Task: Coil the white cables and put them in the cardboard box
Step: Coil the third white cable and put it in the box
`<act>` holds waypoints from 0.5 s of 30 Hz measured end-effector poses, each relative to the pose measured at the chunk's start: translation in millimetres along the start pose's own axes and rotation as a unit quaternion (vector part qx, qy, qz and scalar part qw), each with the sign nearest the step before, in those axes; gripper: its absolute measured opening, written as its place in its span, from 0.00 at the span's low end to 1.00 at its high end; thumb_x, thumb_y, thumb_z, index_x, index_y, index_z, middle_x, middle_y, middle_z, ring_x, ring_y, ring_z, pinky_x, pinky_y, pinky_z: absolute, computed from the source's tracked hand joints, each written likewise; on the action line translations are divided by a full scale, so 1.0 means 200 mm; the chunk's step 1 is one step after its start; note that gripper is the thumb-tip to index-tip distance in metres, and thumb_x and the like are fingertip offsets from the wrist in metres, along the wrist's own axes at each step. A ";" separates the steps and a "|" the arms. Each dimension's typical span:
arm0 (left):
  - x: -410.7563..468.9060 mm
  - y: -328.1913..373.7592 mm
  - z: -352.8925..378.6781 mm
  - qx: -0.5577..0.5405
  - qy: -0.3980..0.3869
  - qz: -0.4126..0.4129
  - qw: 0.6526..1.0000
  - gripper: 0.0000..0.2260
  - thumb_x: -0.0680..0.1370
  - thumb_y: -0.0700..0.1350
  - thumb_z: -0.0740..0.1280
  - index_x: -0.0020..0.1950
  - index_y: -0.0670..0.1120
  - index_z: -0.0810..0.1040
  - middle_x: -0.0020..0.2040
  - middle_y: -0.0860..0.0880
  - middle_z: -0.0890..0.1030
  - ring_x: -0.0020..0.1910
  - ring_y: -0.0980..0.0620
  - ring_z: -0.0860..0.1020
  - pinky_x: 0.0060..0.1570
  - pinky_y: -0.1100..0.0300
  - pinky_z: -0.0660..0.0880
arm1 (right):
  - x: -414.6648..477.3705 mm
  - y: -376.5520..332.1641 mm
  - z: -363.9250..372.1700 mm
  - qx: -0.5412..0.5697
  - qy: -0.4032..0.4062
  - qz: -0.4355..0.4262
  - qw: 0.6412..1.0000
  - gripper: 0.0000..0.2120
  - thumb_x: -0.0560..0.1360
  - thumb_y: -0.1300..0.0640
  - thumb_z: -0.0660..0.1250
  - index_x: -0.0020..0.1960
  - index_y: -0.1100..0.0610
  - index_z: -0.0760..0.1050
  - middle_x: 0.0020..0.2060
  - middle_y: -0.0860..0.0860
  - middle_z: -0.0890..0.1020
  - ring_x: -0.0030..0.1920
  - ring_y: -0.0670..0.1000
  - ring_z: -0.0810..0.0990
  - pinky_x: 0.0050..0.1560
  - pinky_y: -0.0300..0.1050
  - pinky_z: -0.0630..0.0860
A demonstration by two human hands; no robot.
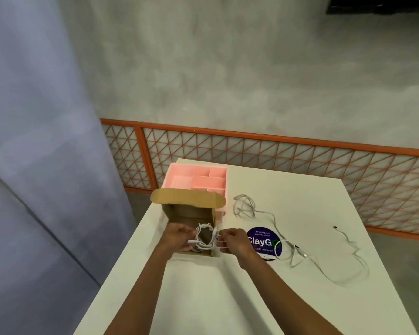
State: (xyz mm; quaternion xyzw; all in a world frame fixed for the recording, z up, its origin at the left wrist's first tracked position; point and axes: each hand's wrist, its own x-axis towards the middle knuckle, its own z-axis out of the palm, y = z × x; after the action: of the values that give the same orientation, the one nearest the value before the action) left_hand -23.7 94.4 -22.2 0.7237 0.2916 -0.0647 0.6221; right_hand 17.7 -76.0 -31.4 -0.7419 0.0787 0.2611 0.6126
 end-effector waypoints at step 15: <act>0.32 -0.20 -0.06 0.160 0.023 0.068 0.984 0.20 0.65 0.36 0.78 0.56 0.38 0.80 0.50 0.41 0.82 0.51 0.42 0.81 0.54 0.51 0.78 | 0.19 -0.03 0.24 -0.259 -0.064 -0.002 0.964 0.08 0.81 0.60 0.52 0.56 0.59 0.67 0.51 0.63 0.81 0.34 0.54 0.79 0.39 0.49 0.80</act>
State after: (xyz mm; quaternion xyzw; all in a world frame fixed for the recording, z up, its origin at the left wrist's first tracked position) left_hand 5.3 130.4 -82.2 0.8334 0.2419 -0.0520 0.4941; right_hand 38.7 -20.6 -49.3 -0.8572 -0.0328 0.3184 0.4035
